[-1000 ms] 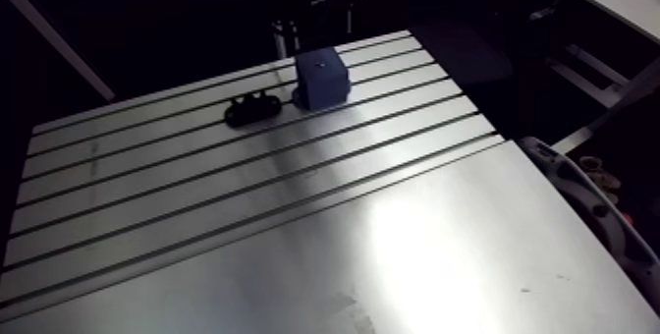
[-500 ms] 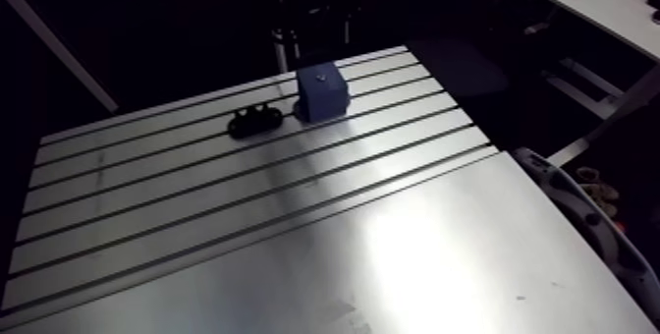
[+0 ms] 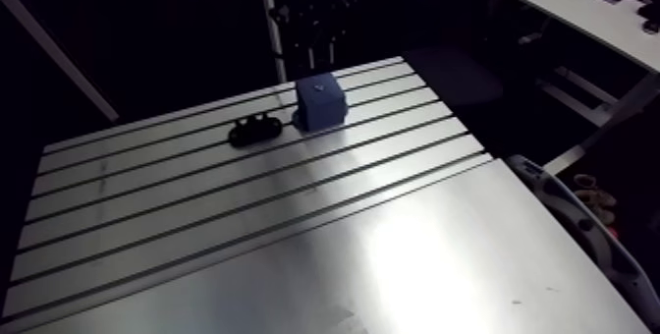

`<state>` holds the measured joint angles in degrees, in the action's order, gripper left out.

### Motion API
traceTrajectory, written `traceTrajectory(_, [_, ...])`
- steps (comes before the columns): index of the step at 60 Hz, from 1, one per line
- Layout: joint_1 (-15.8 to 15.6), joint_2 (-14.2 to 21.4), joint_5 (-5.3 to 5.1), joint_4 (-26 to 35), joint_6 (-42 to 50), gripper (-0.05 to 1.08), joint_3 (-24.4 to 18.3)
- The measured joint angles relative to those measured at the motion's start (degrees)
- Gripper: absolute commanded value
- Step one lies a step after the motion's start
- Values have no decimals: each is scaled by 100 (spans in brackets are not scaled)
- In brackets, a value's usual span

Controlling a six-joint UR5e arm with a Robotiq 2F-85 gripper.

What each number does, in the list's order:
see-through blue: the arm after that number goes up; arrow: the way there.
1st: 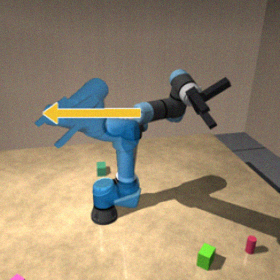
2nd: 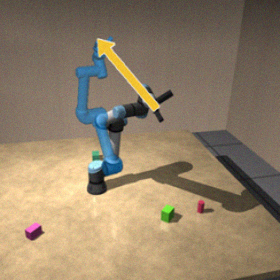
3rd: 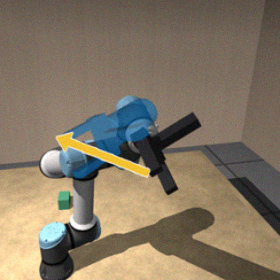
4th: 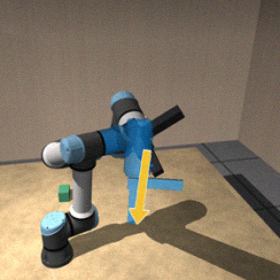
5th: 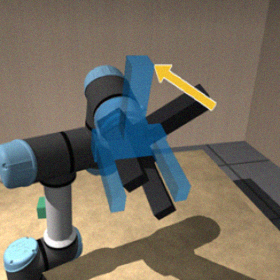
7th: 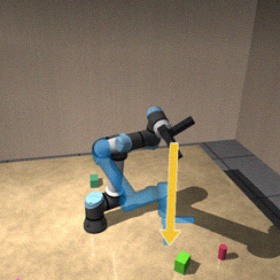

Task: Pick up the M10 bolt and insert it into the hex recess until seated.

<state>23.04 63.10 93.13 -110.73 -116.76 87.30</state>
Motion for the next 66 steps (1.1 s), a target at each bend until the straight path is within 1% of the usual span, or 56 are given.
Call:
traceTrajectory(15, [-6,-14,-15,-51,20,108,80])
traceTrajectory(35, [6,-32,-82,-69,37,108,122])
traceTrajectory(66, [14,-56,-80,-260,13,108,242])
